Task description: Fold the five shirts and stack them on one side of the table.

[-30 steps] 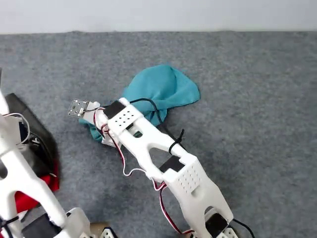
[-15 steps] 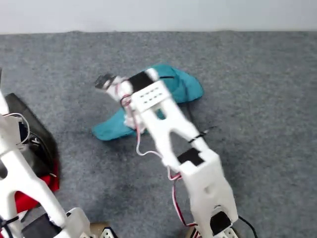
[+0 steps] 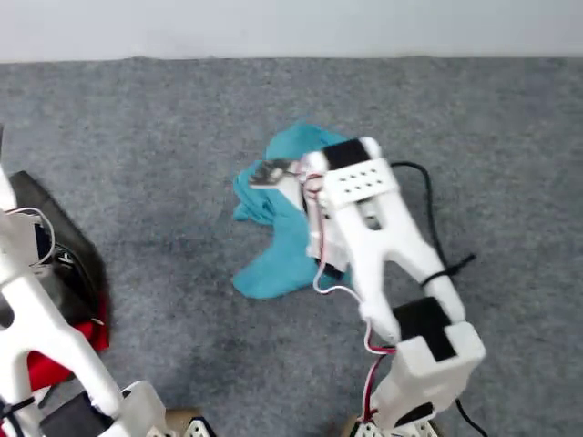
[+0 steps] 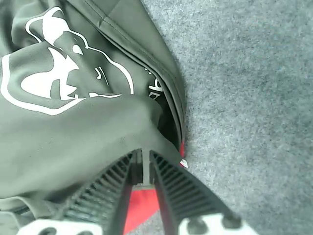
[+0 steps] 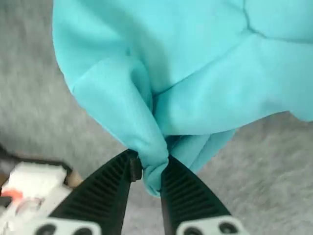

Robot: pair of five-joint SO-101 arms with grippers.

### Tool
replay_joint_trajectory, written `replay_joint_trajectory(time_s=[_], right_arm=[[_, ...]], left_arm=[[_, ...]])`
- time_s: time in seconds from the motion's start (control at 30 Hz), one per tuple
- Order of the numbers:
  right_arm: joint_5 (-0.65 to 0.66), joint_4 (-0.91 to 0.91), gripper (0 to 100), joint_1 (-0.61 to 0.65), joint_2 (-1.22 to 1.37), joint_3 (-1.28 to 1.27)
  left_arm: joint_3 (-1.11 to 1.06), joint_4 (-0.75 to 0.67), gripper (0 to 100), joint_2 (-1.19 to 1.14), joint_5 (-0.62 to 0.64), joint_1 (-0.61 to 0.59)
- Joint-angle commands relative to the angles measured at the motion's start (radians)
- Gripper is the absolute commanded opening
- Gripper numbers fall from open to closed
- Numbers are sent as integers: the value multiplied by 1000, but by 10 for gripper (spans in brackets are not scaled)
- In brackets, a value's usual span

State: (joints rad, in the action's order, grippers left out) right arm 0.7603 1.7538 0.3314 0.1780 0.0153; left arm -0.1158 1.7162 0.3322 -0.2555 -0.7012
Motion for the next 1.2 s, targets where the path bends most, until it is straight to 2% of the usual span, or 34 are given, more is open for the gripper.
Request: replay_joint_trajectory(time_s=[0.0,0.13,0.3,0.5,0.57,0.8,0.93,1.07,1.17], right_arm=[[97,33,9,-134,-61,-31],[184,4,9,-283,-59,-31],[218,12,23,-355,-67,-28],[212,44,275,-357,-139,-26],[186,42,277,-343,-193,-26],[-43,44,237,-170,-360,-26],[-64,45,237,-119,-410,-28],[-41,44,242,-232,-394,-44],[81,42,264,-381,-366,-91]], left_arm=[[30,8,34,43,-2,2],[30,8,34,43,-2,2],[30,8,34,43,-2,2],[30,8,34,43,-2,2],[30,8,34,43,-2,2],[30,15,34,44,-2,2],[30,15,34,44,-2,2],[30,14,34,44,-2,2],[30,14,34,44,-3,2]])
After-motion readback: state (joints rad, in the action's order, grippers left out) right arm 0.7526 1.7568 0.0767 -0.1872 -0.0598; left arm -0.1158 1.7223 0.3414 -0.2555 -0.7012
